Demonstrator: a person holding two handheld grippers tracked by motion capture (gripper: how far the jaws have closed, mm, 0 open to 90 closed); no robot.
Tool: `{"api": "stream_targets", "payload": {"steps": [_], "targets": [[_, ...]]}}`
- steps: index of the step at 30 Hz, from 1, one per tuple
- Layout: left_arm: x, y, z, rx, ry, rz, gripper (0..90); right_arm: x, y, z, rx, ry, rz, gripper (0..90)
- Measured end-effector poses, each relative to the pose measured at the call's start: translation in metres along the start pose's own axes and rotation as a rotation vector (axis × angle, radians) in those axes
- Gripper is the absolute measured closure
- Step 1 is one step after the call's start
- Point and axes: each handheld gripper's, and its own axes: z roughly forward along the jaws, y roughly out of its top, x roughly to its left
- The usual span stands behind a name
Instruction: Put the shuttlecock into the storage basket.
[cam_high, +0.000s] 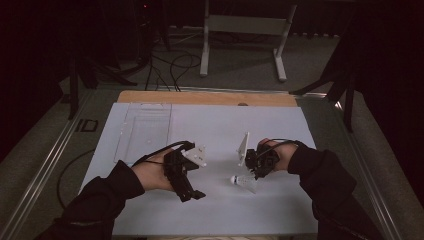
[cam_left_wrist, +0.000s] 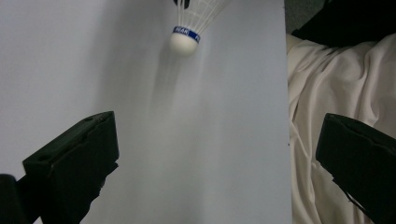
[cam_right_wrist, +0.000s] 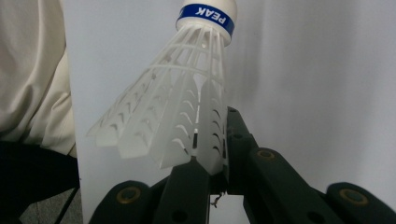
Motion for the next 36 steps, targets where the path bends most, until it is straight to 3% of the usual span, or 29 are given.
{"api": "stream_targets", "payload": {"steps": [3, 11, 15, 17, 19, 26, 30, 31, 34, 35, 36], "targets": [[0.002, 0.006, 0.005, 0.013, -0.005, 0.027, 1.7, 0.001, 0.002, -0.001, 0.006, 0.001, 0.004, 89.8], [0.008, 0.018, 0.019, 0.017, -0.031, 0.046, 4.4, 0.0, 0.006, -0.001, -0.007, -0.002, 0.002, 89.8], [0.01, 0.025, 0.026, 0.02, -0.029, 0.067, 7.7, -0.002, 0.008, -0.001, -0.02, -0.012, -0.026, 89.8], [0.012, 0.027, 0.029, 0.013, -0.037, 0.068, 9.2, 0.001, 0.009, -0.002, -0.013, -0.006, 0.0, 89.8], [0.012, 0.028, 0.034, 0.021, -0.037, 0.075, 10.0, 0.0, 0.01, -0.003, -0.021, -0.007, -0.012, 89.8], [0.015, 0.031, 0.049, 0.039, -0.053, 0.077, 18.5, 0.001, 0.012, -0.003, -0.027, 0.0, -0.011, 89.8], [0.014, 0.032, 0.056, 0.045, -0.022, 0.119, 26.0, 0.002, 0.012, -0.004, -0.034, -0.001, -0.015, 89.8], [0.014, 0.033, 0.057, 0.042, -0.022, 0.109, 28.1, 0.002, 0.012, -0.005, -0.032, 0.003, -0.013, 89.8], [0.015, 0.033, 0.063, 0.046, -0.02, 0.13, 34.6, 0.002, 0.012, -0.005, -0.042, 0.008, -0.022, 89.8], [0.016, 0.033, 0.065, 0.047, -0.043, 0.143, 36.8, 0.002, 0.012, -0.006, -0.041, 0.017, -0.023, 89.8], [0.017, 0.033, 0.066, 0.048, -0.04, 0.147, 37.8, 0.002, 0.011, -0.006, -0.044, 0.014, -0.022, 89.8]]}}
